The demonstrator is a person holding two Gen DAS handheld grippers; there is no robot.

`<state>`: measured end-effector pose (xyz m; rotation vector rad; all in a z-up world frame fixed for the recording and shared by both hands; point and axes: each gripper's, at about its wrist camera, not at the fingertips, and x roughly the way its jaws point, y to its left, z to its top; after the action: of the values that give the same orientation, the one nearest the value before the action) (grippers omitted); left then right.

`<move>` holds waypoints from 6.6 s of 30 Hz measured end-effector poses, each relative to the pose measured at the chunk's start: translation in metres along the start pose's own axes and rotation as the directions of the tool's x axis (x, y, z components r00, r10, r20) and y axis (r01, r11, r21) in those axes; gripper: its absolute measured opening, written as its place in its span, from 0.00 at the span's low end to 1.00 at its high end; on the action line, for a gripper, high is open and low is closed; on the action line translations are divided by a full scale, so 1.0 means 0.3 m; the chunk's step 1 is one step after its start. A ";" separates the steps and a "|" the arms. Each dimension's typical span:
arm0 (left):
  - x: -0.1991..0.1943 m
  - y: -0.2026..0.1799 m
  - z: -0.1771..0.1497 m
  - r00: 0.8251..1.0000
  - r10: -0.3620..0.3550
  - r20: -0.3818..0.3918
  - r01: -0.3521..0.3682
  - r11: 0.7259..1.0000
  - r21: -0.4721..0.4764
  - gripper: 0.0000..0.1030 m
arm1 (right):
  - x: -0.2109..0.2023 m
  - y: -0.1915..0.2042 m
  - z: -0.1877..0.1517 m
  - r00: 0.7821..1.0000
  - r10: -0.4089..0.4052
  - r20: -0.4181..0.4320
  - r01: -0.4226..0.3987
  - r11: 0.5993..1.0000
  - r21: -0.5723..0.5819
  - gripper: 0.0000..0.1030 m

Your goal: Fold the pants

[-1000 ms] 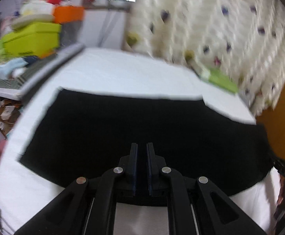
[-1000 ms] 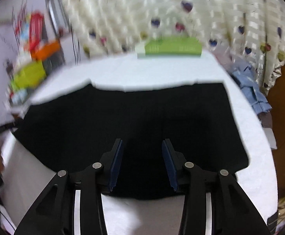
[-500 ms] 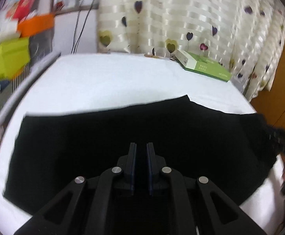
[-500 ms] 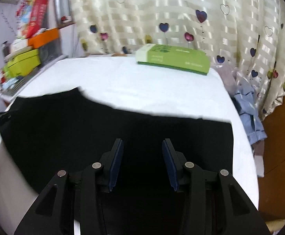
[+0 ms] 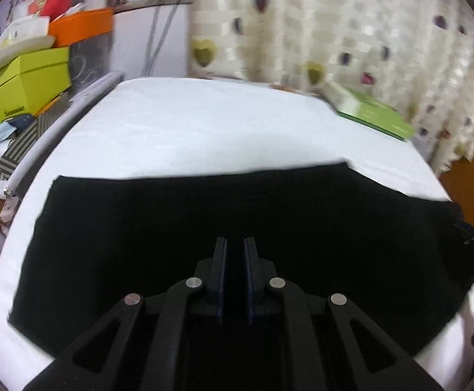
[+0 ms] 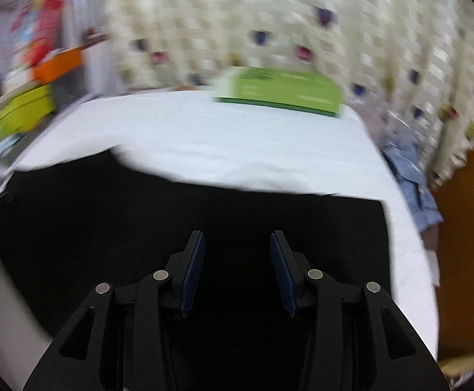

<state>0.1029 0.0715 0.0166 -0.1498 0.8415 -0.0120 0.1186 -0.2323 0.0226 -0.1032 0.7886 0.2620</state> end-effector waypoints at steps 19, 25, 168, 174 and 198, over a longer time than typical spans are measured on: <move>-0.117 -0.190 -0.229 1.000 -0.013 -0.012 0.014 0.996 0.083 0.13 | -0.103 0.278 -0.211 0.991 0.114 -0.075 -0.125 0.979 -0.159 0.44; -0.151 -0.147 -0.230 1.000 0.012 0.010 -0.013 0.999 0.053 0.13 | -0.143 0.323 -0.204 0.989 0.142 -0.042 -0.147 0.974 -0.170 0.44; -0.112 0.001 -0.144 0.997 -0.043 0.060 0.047 0.996 -0.078 0.15 | 0.122 0.234 0.007 0.889 0.454 -0.062 -0.433 0.876 0.213 0.46; -0.081 0.005 -0.162 0.998 -0.033 0.046 0.036 0.997 -0.062 0.15 | 0.158 0.276 0.030 0.858 0.502 -0.105 -0.472 0.853 0.220 0.46; -0.084 -0.039 0.014 0.993 -0.066 0.095 0.066 0.998 0.009 0.16 | 0.061 0.128 0.068 0.922 0.385 0.047 -0.384 0.889 0.248 0.22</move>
<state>0.0899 0.0623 0.0397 -0.1715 0.7409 -0.0690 0.1345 -0.1881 0.0242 0.2992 0.8361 0.5348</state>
